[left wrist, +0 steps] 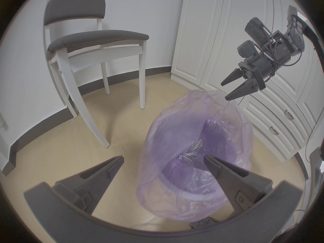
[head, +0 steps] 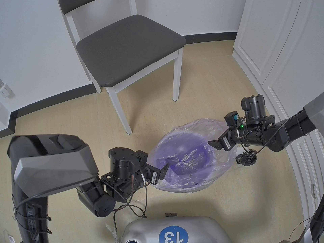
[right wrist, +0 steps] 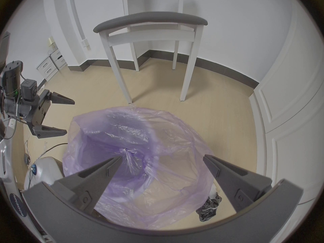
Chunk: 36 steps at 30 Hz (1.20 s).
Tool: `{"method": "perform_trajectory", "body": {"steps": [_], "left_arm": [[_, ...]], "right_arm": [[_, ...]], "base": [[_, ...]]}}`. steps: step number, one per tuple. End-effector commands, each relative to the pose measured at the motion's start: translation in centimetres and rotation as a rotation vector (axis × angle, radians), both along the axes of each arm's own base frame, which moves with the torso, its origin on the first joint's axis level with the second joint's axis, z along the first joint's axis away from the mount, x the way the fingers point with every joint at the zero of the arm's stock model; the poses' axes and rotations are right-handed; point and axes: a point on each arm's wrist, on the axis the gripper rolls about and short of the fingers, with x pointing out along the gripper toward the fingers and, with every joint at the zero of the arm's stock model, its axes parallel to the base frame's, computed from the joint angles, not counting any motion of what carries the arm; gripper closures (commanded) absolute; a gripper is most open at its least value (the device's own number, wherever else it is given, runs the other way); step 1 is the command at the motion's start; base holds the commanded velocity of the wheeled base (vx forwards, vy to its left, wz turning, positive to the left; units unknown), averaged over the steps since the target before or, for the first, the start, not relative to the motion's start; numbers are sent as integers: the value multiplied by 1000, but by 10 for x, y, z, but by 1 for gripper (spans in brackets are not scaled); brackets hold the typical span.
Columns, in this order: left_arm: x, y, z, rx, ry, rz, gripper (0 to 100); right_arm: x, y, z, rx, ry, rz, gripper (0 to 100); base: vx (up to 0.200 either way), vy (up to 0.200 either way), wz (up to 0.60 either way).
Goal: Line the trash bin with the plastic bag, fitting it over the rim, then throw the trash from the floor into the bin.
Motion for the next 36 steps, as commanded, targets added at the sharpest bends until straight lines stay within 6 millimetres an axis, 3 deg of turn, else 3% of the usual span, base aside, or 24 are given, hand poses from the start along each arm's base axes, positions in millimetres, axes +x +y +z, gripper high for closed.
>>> {"method": "perform_trajectory", "body": {"steps": [1,8,9,11,19,23,36], "left_arm": [[14,-9,-27,60,16,8,0],[39,-15,-18,35,-32,38,0],[55,-13,-12,21,-52,79,0],[70,-9,-5,1,-76,123,0],[87,8,20,-73,-104,188,0],[96,11,18,-65,-87,203,0],[130,6,6,-61,-86,232,0]], "right_arm": [[12,2,-20,-16,18,-1,0],[26,-2,-24,-16,4,-27,0],[33,-2,-27,-15,0,-38,0],[41,-5,-29,-11,-7,-55,0],[70,-20,-47,12,-47,-110,0],[80,-25,-58,19,-53,-130,0],[93,-26,-64,123,-52,-195,0]], "base": [[0,0,0],[0,0,0],[0,0,0],[0,0,0],[0,0,0],[0,0,0],[0,0,0]]}}
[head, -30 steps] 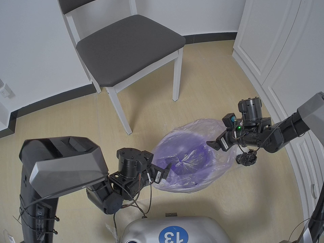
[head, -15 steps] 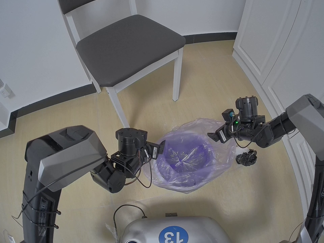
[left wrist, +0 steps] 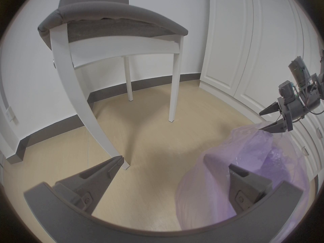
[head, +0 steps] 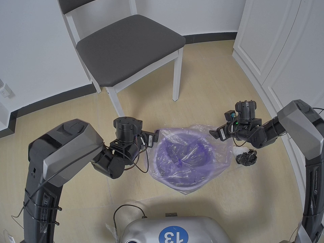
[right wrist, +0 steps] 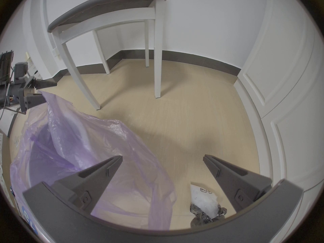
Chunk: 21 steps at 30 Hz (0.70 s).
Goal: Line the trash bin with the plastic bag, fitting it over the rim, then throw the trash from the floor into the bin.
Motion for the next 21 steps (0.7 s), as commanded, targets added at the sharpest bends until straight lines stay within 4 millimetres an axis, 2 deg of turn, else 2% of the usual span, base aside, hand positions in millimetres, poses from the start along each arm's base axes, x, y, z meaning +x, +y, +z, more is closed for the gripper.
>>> {"method": "perform_trajectory", "body": {"steps": [1,13,21], "left_arm": [[9,-1,-14,8,14,8,0],[25,20,-41,32,67,64,0],[11,20,-52,18,118,61,0]], "right_arm": [[3,1,-11,6,13,-4,0],[5,0,-31,32,47,-27,0],[-4,-4,-48,27,81,-32,0]], "base": [[0,0,0],[0,0,0],[0,0,0]]}}
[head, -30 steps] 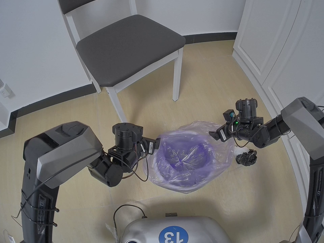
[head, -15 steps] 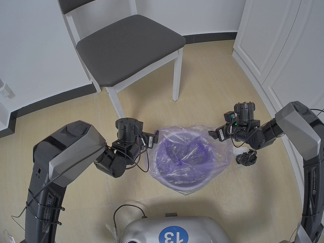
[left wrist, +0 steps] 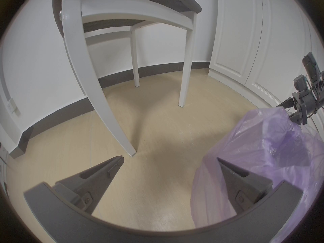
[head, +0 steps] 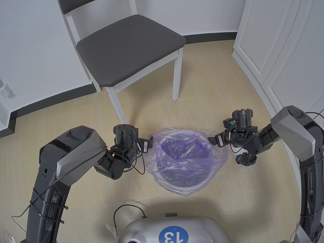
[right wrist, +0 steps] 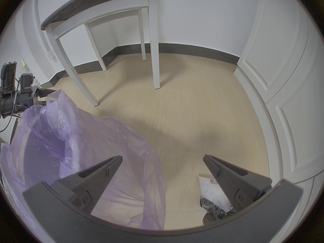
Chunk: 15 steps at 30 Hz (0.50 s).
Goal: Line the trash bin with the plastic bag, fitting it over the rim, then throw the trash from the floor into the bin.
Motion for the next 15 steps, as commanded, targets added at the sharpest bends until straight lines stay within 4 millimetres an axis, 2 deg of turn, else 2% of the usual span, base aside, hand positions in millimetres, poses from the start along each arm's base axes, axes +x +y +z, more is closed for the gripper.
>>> {"method": "perform_trajectory", "body": {"steps": [1,5,12,15], "left_arm": [[-9,1,-6,-5,29,-1,0],[-9,4,7,-36,0,10,0],[-32,11,47,-90,-16,13,0],[-49,14,57,-90,0,-1,0]], "right_arm": [[-8,-2,-15,-5,23,1,0],[-13,-3,-9,10,-12,-5,0],[-29,-10,49,32,-105,-11,0],[-43,-12,58,21,-93,-4,0]], "base": [[0,0,0],[0,0,0],[0,0,0],[0,0,0]]}}
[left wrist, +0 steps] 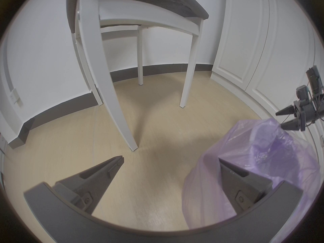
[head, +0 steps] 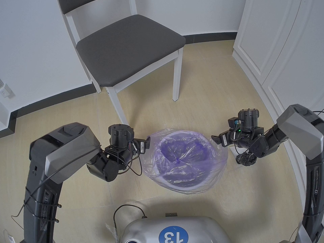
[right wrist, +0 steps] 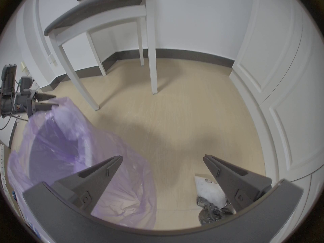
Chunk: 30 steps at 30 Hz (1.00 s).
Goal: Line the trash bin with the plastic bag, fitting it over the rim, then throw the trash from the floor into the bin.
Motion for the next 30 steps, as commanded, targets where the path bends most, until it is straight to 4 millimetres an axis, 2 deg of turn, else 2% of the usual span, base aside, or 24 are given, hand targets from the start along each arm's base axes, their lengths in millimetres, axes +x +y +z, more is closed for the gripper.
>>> {"method": "perform_trajectory", "body": {"steps": [1,3,4,6,7,12,13,18,20,23,26,27,30], "left_arm": [[-31,4,33,-12,-4,-23,0],[-40,5,32,-3,14,-31,0],[-56,6,28,16,55,-50,0],[-56,6,28,16,55,-50,0],[-69,7,20,25,84,-65,0],[-71,9,6,26,91,-61,0],[-70,11,-2,24,92,-54,0],[-68,16,-23,25,96,-42,0],[-69,16,-24,25,96,-42,0],[-84,19,-37,27,150,-95,0],[-87,21,-40,29,161,-104,0],[-89,22,-47,35,180,-107,0],[-93,23,-56,36,218,-137,0]], "right_arm": [[-27,-4,35,-7,-17,8,0],[-35,-5,32,-20,13,12,0],[-49,-8,27,-55,57,26,0],[-49,-8,27,-55,57,26,0],[-63,-11,16,-88,101,40,0],[-77,-14,0,-103,145,48,0],[-84,-11,-7,-104,143,61,0],[-91,-7,-19,-101,127,76,0],[-91,-7,-20,-101,127,76,0],[-95,-7,-32,-113,161,83,0],[-97,-6,-42,-120,190,89,0],[-98,-6,-54,-128,226,92,0],[-97,-2,-71,-138,261,99,0]], "base": [[0,0,0],[0,0,0],[0,0,0],[0,0,0],[0,0,0],[0,0,0],[0,0,0],[0,0,0],[0,0,0],[0,0,0],[0,0,0],[0,0,0],[0,0,0]]}}
